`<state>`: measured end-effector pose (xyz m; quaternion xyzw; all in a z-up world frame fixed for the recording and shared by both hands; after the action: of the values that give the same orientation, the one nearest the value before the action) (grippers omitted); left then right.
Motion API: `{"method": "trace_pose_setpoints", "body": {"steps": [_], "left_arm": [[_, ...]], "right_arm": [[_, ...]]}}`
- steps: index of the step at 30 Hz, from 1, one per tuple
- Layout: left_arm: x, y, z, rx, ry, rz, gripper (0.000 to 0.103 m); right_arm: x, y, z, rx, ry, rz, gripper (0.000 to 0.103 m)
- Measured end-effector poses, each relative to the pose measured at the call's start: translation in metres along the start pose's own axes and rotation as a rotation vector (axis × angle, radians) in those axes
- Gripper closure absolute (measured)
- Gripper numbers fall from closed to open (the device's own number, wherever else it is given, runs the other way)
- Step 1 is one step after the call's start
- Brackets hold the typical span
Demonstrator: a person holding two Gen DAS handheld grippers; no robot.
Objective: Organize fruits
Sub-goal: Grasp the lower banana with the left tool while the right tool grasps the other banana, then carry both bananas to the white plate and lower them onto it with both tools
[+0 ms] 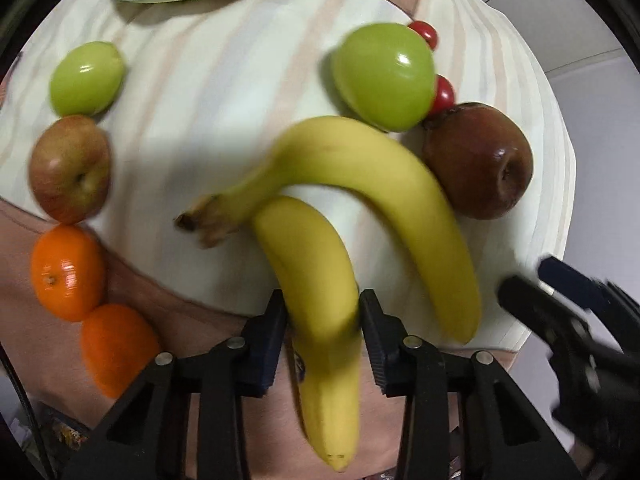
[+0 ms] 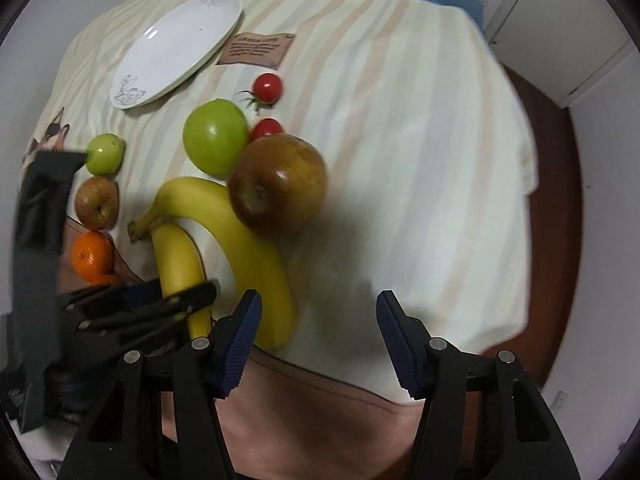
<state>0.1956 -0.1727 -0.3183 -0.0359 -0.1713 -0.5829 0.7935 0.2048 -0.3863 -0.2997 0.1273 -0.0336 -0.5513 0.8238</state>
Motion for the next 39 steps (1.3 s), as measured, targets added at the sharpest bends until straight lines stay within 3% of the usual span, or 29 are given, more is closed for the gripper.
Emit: {"method": "trace_pose_setpoints", "body": {"steps": [6, 8, 12, 20, 22, 26, 28, 31, 33, 34, 39], "left_arm": [[-0.014, -0.014, 0.016, 0.000, 0.027, -0.016, 0.069], [-0.013, -0.018, 0.011, -0.014, 0.007, -0.010, 0.068], [-0.008, -0.021, 0.004, -0.053, -0.010, -0.038, 0.068], [-0.020, -0.037, -0.005, -0.059, -0.037, -0.075, 0.067], [-0.013, -0.037, -0.007, -0.066, -0.032, -0.098, 0.063], [0.005, -0.048, -0.027, -0.088, -0.007, -0.185, 0.046], [0.015, -0.053, -0.031, -0.095, 0.016, -0.216, 0.045], [0.021, -0.061, -0.036, -0.094, 0.037, -0.254, 0.049], [0.029, -0.062, -0.043, -0.075, 0.061, -0.272, 0.066], [0.027, -0.065, -0.039, -0.062, 0.068, -0.279, 0.067], [0.017, -0.079, -0.038, -0.063, 0.064, -0.267, 0.070]], "right_arm": [[-0.034, 0.008, -0.044, -0.053, 0.039, 0.036, 0.043], [-0.039, 0.008, -0.061, -0.076, 0.025, 0.042, 0.058], [-0.043, -0.001, -0.058, -0.065, -0.001, 0.010, 0.062], [-0.027, -0.083, -0.035, -0.135, -0.020, -0.173, 0.067], [-0.024, -0.106, -0.030, -0.147, -0.010, -0.257, 0.067], [-0.032, -0.141, -0.030, -0.214, 0.081, -0.382, 0.067], [-0.036, -0.147, -0.034, -0.217, 0.097, -0.407, 0.065], [-0.043, -0.136, -0.021, -0.125, 0.032, -0.322, 0.053], [-0.053, -0.126, -0.013, -0.061, -0.001, -0.246, 0.049], [-0.059, -0.120, -0.012, -0.035, -0.012, -0.202, 0.049], [-0.095, -0.108, -0.049, -0.068, 0.000, -0.043, 0.049]]}}
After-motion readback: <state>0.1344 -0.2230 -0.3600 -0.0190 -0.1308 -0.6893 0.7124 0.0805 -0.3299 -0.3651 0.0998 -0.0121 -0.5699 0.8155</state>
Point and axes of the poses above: each gripper's, at about its wrist camera, not at the fingertips, and z roughly against the way its jaws point, x to its right, y to its top, the point moved 2 cm from there along -z, roughly the way its jaws point, and after that the axes turned 10 degrees about x, right-handed, at the moved point
